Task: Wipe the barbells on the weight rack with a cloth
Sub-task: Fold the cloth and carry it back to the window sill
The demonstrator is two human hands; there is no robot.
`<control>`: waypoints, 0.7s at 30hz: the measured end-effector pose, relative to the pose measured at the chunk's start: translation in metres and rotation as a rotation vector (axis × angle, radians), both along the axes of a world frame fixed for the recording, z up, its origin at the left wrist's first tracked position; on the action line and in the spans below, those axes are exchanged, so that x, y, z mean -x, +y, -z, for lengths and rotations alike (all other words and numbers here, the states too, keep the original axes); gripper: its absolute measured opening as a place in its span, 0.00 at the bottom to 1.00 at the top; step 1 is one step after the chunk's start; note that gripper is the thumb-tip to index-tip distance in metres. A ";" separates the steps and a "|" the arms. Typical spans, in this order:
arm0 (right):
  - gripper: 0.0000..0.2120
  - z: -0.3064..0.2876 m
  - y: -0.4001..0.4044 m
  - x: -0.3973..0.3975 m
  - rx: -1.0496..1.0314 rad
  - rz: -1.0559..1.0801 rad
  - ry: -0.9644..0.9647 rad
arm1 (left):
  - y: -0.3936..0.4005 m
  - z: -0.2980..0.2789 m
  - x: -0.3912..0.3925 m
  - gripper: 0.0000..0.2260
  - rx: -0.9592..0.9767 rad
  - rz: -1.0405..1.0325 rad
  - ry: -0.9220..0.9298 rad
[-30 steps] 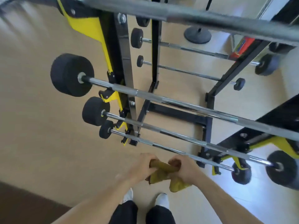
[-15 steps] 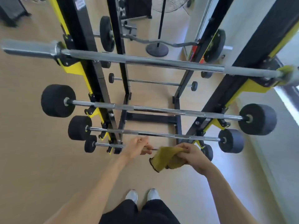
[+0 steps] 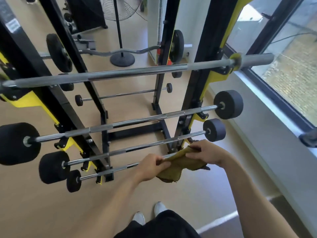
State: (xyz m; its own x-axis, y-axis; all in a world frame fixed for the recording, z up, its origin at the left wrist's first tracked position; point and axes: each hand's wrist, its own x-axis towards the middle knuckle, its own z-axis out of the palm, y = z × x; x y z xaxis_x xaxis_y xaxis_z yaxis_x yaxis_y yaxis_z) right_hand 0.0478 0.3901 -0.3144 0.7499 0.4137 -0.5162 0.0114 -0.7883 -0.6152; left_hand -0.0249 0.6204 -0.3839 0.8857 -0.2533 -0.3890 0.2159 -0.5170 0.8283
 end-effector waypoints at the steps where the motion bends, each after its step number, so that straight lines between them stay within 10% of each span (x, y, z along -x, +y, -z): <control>1: 0.03 0.002 -0.009 0.002 0.023 0.009 0.027 | -0.001 0.001 -0.003 0.12 -0.022 0.017 -0.007; 16: 0.20 0.019 -0.105 0.079 -0.301 0.708 0.212 | -0.082 0.008 -0.042 0.09 0.009 0.321 0.298; 21: 0.09 0.025 -0.164 0.092 -0.213 0.862 0.121 | -0.153 0.012 -0.051 0.17 0.013 0.428 0.409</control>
